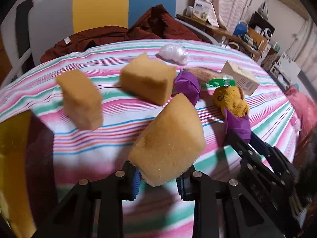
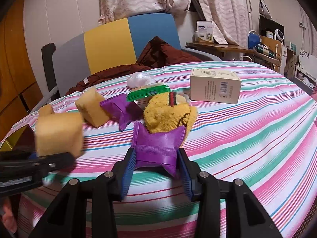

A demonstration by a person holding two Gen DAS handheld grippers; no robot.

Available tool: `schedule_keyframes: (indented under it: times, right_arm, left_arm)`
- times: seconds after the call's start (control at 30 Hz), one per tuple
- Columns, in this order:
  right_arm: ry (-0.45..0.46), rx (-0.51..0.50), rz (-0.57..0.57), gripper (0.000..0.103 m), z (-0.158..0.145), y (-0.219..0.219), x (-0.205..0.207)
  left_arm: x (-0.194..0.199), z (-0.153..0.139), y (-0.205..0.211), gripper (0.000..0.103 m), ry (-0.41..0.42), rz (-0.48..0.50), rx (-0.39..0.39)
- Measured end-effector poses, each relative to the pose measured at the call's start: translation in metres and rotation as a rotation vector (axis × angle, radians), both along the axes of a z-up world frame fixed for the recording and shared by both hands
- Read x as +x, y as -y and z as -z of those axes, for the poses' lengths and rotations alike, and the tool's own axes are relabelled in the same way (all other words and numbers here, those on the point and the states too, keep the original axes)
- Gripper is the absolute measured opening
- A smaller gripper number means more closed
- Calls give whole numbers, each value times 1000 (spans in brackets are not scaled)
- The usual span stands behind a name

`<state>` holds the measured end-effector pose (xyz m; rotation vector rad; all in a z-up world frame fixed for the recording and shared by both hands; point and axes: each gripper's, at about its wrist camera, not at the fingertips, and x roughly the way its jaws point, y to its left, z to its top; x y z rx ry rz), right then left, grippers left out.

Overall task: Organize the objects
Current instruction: 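Hold the purple pouch in the right tool while the left tool carries a yellow sponge into the gold tray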

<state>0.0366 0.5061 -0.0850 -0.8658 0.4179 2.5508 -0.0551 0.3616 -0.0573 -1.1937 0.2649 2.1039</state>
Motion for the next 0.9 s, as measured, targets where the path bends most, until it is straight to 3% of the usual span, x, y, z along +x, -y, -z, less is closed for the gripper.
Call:
schedule_keyframes:
  times: [0.23, 0.5, 0.9]
  right_arm:
    - [14, 33, 8, 42, -2, 4, -2]
    - [7, 74, 16, 42, -4, 9, 1]
    - [31, 150, -18, 42, -4, 26, 0]
  left_arm:
    - [11, -22, 52, 29, 31, -69, 118]
    - [8, -41, 124, 29, 6, -175, 161]
    - [-25, -37, 217, 28, 8, -364, 172]
